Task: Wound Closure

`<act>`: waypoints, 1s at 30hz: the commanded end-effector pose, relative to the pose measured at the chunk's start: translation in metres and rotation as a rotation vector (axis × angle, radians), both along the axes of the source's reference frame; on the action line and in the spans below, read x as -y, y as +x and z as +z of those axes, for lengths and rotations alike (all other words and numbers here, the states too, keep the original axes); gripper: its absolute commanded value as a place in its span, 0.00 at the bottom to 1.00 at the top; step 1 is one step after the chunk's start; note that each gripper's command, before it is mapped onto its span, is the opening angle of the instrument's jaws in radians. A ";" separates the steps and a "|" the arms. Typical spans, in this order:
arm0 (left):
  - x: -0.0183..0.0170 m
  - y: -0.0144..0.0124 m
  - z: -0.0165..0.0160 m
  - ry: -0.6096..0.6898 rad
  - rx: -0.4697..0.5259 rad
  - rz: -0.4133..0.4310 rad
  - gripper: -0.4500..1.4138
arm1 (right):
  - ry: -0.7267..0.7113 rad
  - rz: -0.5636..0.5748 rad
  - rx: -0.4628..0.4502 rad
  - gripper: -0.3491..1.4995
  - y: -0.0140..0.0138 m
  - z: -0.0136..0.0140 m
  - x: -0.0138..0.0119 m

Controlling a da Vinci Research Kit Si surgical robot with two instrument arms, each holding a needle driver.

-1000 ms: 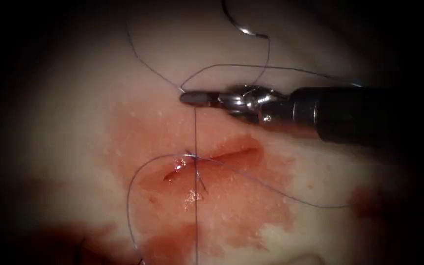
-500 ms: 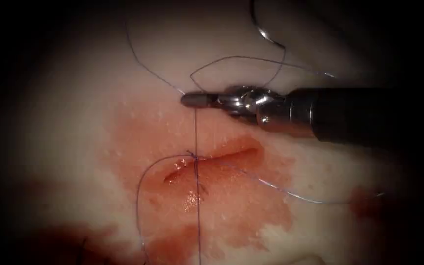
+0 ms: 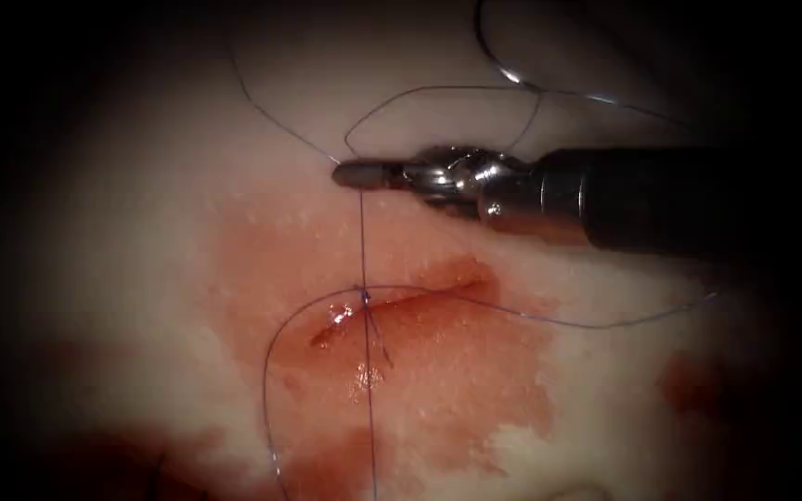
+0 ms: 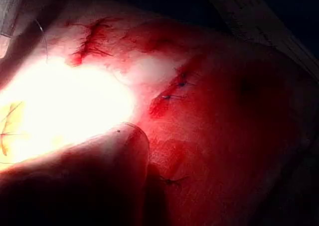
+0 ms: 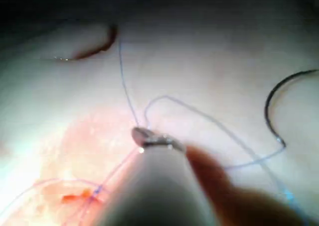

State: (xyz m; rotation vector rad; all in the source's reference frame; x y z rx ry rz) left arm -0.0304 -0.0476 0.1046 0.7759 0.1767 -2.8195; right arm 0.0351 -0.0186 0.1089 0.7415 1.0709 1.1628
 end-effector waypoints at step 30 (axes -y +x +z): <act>-0.0184 0.0088 -0.0065 -0.105 -0.043 -0.174 0.00 | -0.206 -0.197 -0.333 0.61 -0.0046 -0.0163 -0.0032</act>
